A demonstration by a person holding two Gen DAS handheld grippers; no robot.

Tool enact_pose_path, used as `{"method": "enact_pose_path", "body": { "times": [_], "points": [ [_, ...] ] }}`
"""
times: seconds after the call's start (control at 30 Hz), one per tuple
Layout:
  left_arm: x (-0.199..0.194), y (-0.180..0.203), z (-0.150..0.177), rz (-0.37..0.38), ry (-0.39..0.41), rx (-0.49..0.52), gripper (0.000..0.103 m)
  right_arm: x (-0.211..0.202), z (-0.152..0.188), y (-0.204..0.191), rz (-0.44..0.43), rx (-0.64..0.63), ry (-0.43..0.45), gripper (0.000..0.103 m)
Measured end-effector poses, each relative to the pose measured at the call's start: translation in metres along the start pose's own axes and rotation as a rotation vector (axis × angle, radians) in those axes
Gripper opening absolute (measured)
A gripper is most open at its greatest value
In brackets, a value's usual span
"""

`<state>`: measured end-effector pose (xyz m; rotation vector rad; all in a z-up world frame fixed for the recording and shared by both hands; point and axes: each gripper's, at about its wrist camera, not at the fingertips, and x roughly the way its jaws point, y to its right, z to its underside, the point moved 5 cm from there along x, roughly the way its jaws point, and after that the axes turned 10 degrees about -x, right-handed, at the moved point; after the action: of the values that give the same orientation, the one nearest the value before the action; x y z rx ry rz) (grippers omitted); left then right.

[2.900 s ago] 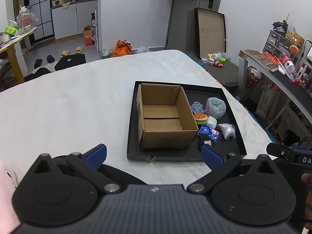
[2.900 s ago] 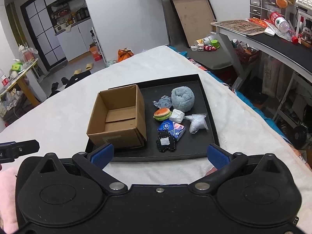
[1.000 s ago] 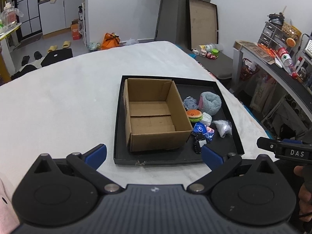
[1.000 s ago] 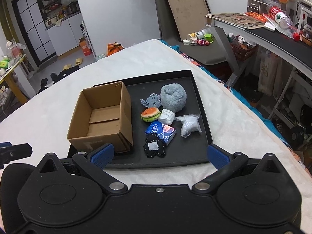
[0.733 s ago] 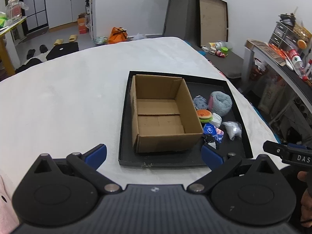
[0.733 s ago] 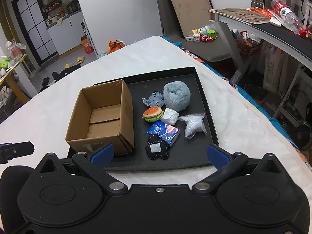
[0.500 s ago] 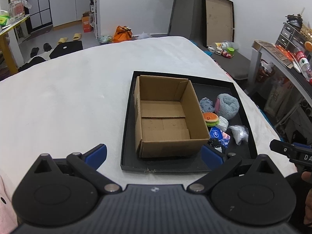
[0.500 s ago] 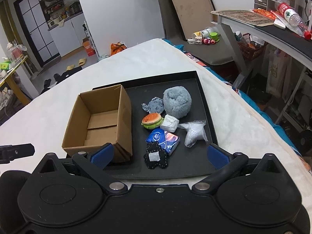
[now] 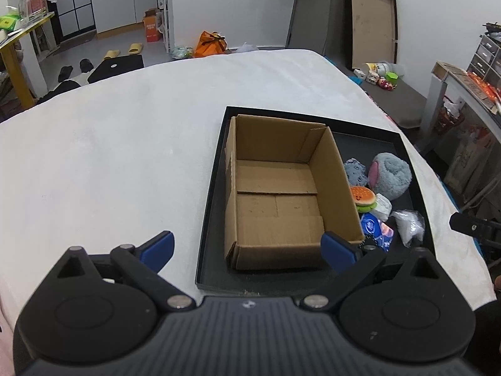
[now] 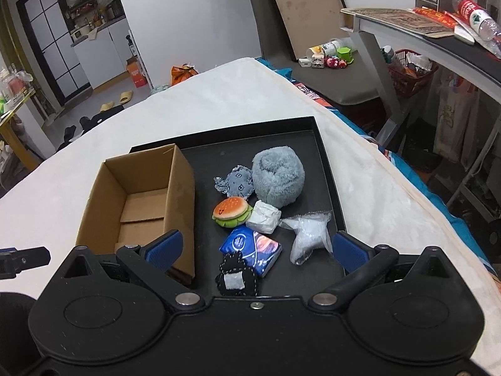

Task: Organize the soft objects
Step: 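Move the right tool toward the grey fluffy plush ball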

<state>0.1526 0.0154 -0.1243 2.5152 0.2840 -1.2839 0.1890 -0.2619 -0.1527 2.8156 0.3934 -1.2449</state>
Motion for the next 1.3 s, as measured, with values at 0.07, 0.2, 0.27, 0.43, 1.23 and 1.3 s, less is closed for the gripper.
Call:
{"method": "enact_pose_path", "body": {
  "times": [0.07,0.2,0.27,0.43,1.23,1.3],
  "points": [
    [0.007,0.0,-0.003,-0.002,-0.002,-0.009,0.1,0.006,-0.003,0.002,-0.003,-0.001,-0.005,0.103],
    [0.02,0.005,-0.007,-0.021,-0.007,-0.001,0.099,0.019,-0.009,0.007,-0.012,-0.001,-0.014,0.103],
    [0.027,0.008,-0.009,-0.037,-0.008,0.004,0.098,0.026,-0.012,0.008,-0.012,-0.001,-0.022,0.103],
    [0.045,0.013,-0.011,-0.066,-0.017,0.009,0.092,0.044,-0.021,0.014,-0.01,-0.004,-0.044,0.103],
    [0.109,0.012,-0.012,-0.182,-0.07,0.012,0.064,0.11,-0.051,0.034,0.046,0.026,0.001,0.103],
    [0.113,0.011,-0.011,-0.188,-0.071,0.01,0.061,0.117,-0.05,0.036,0.052,0.029,-0.001,0.103]
  ]
}}
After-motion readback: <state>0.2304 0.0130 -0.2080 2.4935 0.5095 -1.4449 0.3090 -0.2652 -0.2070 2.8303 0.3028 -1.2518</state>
